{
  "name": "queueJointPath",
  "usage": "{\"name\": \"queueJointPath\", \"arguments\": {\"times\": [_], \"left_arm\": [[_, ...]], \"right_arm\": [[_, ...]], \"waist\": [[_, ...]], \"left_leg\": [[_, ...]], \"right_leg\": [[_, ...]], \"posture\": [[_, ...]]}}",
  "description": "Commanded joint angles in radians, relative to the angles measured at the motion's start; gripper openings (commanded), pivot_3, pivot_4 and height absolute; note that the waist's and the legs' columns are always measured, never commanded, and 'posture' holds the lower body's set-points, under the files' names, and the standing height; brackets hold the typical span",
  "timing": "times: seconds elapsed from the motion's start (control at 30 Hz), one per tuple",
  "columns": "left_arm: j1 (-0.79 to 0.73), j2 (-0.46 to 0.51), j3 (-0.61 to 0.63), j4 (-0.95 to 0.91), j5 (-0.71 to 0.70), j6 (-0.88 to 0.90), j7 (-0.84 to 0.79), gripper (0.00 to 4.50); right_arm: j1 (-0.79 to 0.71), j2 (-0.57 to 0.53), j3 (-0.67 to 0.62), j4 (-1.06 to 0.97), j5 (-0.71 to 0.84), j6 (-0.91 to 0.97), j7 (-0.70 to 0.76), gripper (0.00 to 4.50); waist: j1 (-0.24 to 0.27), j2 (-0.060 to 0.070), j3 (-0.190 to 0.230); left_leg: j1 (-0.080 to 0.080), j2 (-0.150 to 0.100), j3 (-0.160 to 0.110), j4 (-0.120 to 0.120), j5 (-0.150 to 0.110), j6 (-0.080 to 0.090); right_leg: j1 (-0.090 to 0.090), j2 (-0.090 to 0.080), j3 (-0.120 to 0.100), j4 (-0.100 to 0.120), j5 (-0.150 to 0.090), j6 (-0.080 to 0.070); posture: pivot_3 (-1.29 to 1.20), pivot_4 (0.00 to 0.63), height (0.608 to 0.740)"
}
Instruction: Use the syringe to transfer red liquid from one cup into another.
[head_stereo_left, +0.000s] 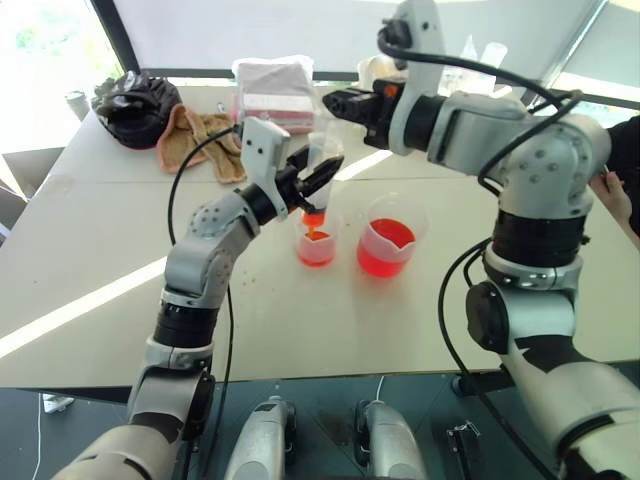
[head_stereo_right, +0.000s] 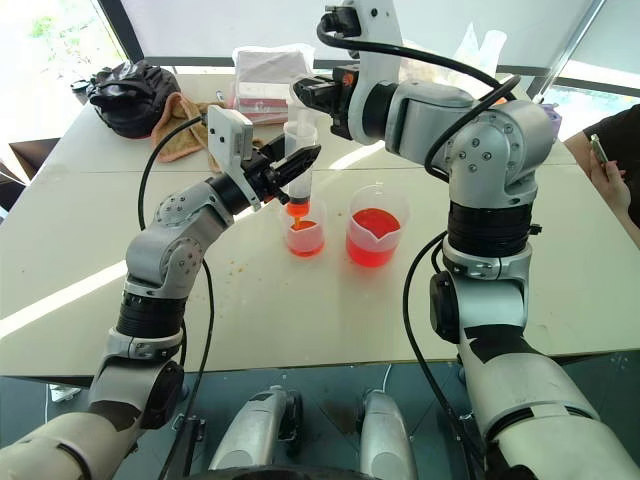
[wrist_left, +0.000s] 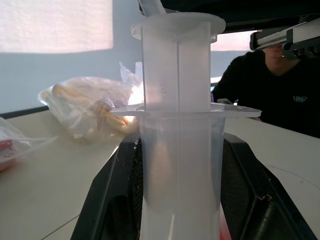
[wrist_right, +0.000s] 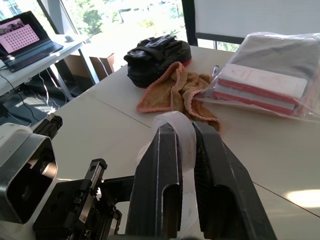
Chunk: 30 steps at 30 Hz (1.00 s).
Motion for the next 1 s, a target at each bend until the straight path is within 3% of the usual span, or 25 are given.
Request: {"name": "queueJointPath", "arguments": {"times": [0.03,0.5,1.0], "left_arm": [[-0.026,-0.017,-0.002,-0.073,-0.022,-0.022,-0.013,1.46],[-0.083,-0.026,0.026,-0.088,-0.065,0.028,-0.013,1.46],[-0.101,-0.007,0.054,-0.104,-0.086,0.060,0.006,1.46]], "right_arm": [[-0.033,0.006,-0.032,-0.008,0.016,0.044,0.008,0.02],[-0.030,0.097,-0.116,-0.055,0.056,0.265,0.011,0.02],[0.019,0.123,-0.110,-0.055,0.053,0.336,0.068,0.02]], "waist": [[0.000,0.000,0.000],[-0.001,0.000,0.000],[-0.003,0.000,0.000]], "left_leg": [[0.000,0.000,0.000,0.000,0.000,0.000],[0.000,0.000,0.000,0.000,0.000,0.000],[0.000,0.000,0.000,0.000,0.000,0.000]], "right_leg": [[0.000,0.000,0.000,0.000,0.000,0.000],[0.000,0.000,0.000,0.000,0.000,0.000],[0.000,0.000,0.000,0.000,0.000,0.000]], "posture": [[0.00,0.150,0.740],[0.00,0.150,0.740],[0.00,0.150,0.740]]}}
